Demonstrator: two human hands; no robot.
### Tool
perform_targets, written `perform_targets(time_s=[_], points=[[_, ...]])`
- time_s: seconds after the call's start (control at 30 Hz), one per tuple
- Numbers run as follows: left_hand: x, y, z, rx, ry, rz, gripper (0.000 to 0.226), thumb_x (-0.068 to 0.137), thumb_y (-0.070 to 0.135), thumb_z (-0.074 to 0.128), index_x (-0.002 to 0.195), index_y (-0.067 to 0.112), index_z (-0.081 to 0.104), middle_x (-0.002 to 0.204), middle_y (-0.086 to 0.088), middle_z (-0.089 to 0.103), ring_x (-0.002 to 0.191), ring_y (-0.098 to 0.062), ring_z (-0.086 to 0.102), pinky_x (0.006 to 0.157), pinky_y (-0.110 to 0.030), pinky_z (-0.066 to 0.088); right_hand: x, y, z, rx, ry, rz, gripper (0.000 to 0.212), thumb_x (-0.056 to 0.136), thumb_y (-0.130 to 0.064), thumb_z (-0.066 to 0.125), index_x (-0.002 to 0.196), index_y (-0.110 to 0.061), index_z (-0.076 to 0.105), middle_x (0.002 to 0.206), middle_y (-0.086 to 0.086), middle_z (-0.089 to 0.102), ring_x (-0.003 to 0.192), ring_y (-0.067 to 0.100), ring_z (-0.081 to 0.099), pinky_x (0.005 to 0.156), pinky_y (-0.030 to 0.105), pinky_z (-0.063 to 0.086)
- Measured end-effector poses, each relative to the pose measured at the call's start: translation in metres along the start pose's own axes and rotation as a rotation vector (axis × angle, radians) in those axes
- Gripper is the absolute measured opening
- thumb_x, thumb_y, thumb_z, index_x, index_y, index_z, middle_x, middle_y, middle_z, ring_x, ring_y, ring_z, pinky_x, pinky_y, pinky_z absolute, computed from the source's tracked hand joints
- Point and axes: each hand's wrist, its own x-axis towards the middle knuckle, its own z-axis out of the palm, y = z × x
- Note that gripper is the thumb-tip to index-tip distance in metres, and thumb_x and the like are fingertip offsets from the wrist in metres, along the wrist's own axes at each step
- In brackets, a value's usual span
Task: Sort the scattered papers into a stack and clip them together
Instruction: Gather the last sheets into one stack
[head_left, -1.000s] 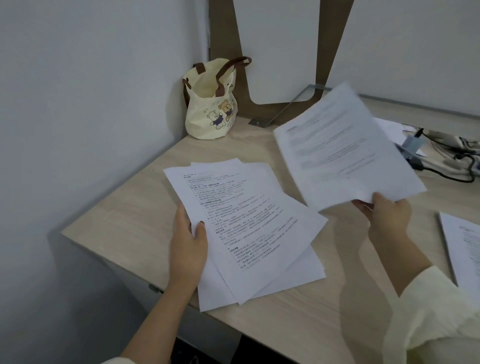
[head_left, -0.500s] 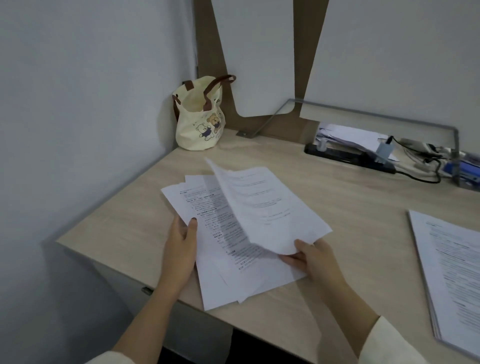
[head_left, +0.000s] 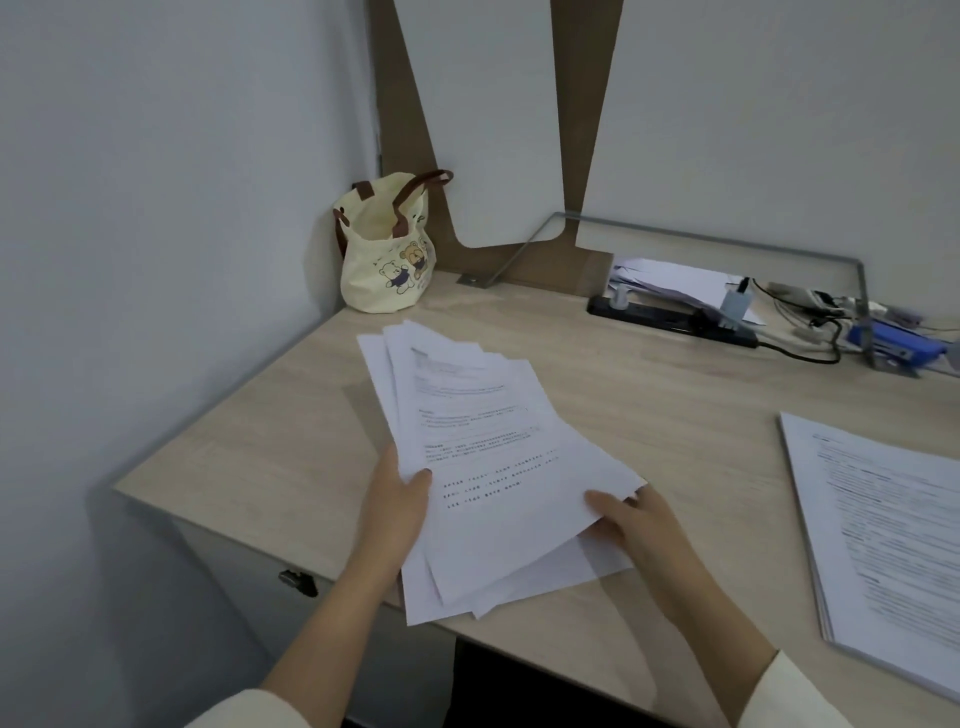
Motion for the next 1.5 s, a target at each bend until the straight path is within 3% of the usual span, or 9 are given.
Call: perform_targets(time_s=[0.1,0.23,0.47,0.6,0.77,1.0,1.17,1.37,1.5], points=[[-0.011,0.01,0.013,-0.041,-0.015,0.064,0.036,0.094,0.008,0.045,0.117,0.037,0.044,0.111,0.014,0.059,0.105,-0.01,0.056,0.091,-0.026,0.044,0.003,-0.015,-0.024,-0.046,0.208,-0.045,0.051,0.087,-0.015,0.061,0.133,-0.012,0.042,0.129,0.01,0.053,0.11,0.025,0.053,0.085,0.033,0.04],[-0.025,0.037,0.027,-0.118,-0.105,0.194,0.036,0.094,0.009,0.048,0.122,0.033,0.045,0.115,0.019,0.058,0.105,0.005,0.055,0.088,-0.011,0.045,0.007,-0.041,-0.054,-0.148,0.134,-0.105,0.068,0.086,-0.031,0.061,0.145,-0.018,0.028,0.147,0.006,0.036,0.133,0.023,0.037,0.101,0.035,0.031],[-0.034,0.085,0.045,-0.204,-0.186,0.37,0.038,0.09,0.001,0.053,0.11,0.032,0.053,0.107,0.018,0.064,0.098,0.007,0.062,0.083,-0.011,0.05,-0.015,-0.086,-0.083,0.027,0.158,-0.391,0.025,0.09,-0.014,0.054,0.112,-0.021,0.063,0.111,0.003,0.07,0.104,0.022,0.064,0.095,0.043,0.048],[-0.028,0.109,0.049,-0.224,-0.191,0.445,0.036,0.083,0.006,0.062,0.11,0.027,0.052,0.107,0.013,0.064,0.098,0.002,0.063,0.084,-0.016,0.052,-0.028,-0.098,-0.092,0.049,0.085,-0.516,0.028,0.09,-0.011,0.053,0.107,-0.031,0.063,0.106,-0.011,0.072,0.099,0.009,0.067,0.085,0.028,0.053],[-0.029,0.113,0.061,-0.208,-0.188,0.449,0.038,0.083,0.006,0.064,0.109,0.03,0.049,0.108,0.01,0.063,0.097,0.0,0.064,0.084,-0.023,0.054,-0.029,-0.084,-0.091,0.017,0.066,-0.477,0.04,0.087,-0.015,0.058,0.126,-0.018,0.054,0.122,-0.004,0.066,0.112,0.014,0.061,0.096,0.039,0.048],[-0.038,0.103,0.064,-0.222,-0.112,0.465,0.035,0.085,0.002,0.059,0.097,0.033,0.05,0.097,0.014,0.063,0.083,0.008,0.063,0.07,-0.012,0.052,-0.032,-0.072,-0.09,0.127,0.076,-0.446,0.032,0.089,-0.015,0.055,0.121,-0.017,0.059,0.112,-0.009,0.07,0.103,0.009,0.065,0.084,0.027,0.051],[-0.047,0.069,0.071,-0.186,-0.147,0.316,0.042,0.085,-0.007,0.052,0.102,0.032,0.053,0.102,0.012,0.064,0.096,-0.004,0.064,0.075,-0.016,0.054,-0.03,-0.032,-0.081,0.059,0.091,-0.265,0.025,0.091,-0.015,0.053,0.113,-0.023,0.062,0.113,-0.007,0.069,0.107,0.014,0.063,0.087,0.028,0.048],[-0.047,0.076,0.08,-0.207,-0.096,0.316,0.037,0.086,-0.006,0.051,0.091,0.031,0.054,0.093,0.013,0.063,0.075,0.012,0.061,0.062,-0.006,0.048,-0.031,-0.04,-0.085,0.112,0.169,-0.302,0.022,0.092,-0.016,0.049,0.106,-0.027,0.063,0.104,-0.01,0.07,0.095,0.007,0.065,0.078,0.025,0.049],[-0.045,0.053,0.088,-0.153,-0.124,0.195,0.034,0.087,-0.001,0.052,0.099,0.03,0.055,0.098,0.014,0.063,0.09,-0.006,0.06,0.066,-0.009,0.049,-0.031,-0.022,-0.094,-0.013,0.151,-0.173,0.026,0.093,-0.018,0.049,0.116,-0.026,0.059,0.115,-0.009,0.065,0.111,0.016,0.058,0.098,0.04,0.044]])
